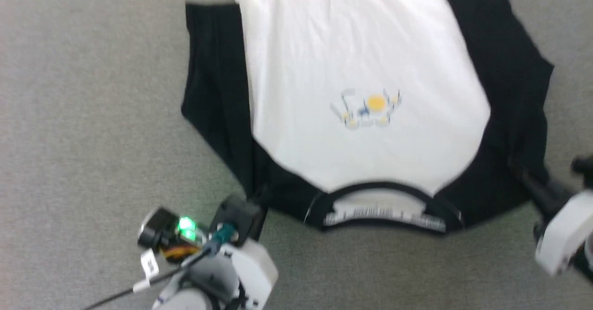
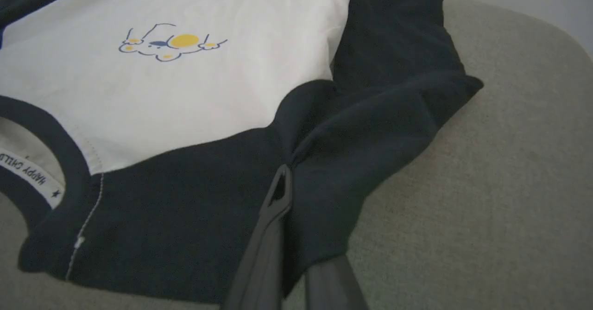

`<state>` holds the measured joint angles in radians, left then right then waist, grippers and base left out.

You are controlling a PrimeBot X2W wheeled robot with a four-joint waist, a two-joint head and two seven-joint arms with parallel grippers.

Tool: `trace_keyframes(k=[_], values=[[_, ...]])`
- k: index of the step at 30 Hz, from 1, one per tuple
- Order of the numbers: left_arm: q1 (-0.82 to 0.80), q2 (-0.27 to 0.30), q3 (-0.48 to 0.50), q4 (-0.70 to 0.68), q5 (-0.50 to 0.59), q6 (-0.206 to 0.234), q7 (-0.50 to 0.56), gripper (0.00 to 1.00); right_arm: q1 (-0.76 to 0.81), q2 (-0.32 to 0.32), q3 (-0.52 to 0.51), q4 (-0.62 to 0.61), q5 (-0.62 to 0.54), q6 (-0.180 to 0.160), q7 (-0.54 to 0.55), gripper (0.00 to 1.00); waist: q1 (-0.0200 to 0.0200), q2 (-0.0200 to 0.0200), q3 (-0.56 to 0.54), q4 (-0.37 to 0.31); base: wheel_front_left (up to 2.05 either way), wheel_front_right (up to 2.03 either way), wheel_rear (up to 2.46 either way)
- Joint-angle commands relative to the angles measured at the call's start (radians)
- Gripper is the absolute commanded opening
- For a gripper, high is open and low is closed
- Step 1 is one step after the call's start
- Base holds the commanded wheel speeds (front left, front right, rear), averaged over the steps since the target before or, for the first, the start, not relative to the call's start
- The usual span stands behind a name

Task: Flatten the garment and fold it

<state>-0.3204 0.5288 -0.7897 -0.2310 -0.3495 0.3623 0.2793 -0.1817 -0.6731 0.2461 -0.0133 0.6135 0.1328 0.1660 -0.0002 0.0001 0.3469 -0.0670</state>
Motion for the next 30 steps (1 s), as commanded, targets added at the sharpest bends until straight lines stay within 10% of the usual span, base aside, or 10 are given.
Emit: trace_keyframes(k=[1,9,30], values=[[0.026,0.010,-0.005,0.009,-0.009,0.000,-0.011,0.00,0.041,0.010,-0.012,-0.007,-0.014,-0.002,0.011,0.00,0.0002,-0.0001,-0.066,0.004,0.00,0.00,0.00],[0.152,0.040,-0.040,0.040,-0.082,-0.021,-0.010,0.00,0.286,0.079,-0.065,-0.057,-0.058,-0.002,0.113,0.00,0.0002,-0.0001,-0.143,0.009,0.00,0.00,0.00],[0.182,-0.064,-0.078,0.323,-0.172,-0.097,-0.095,0.00,0.328,0.198,-0.071,0.038,-0.127,-0.002,0.117,0.00,0.0002,-0.0001,-0.181,0.000,0.00,0.00,0.00]])
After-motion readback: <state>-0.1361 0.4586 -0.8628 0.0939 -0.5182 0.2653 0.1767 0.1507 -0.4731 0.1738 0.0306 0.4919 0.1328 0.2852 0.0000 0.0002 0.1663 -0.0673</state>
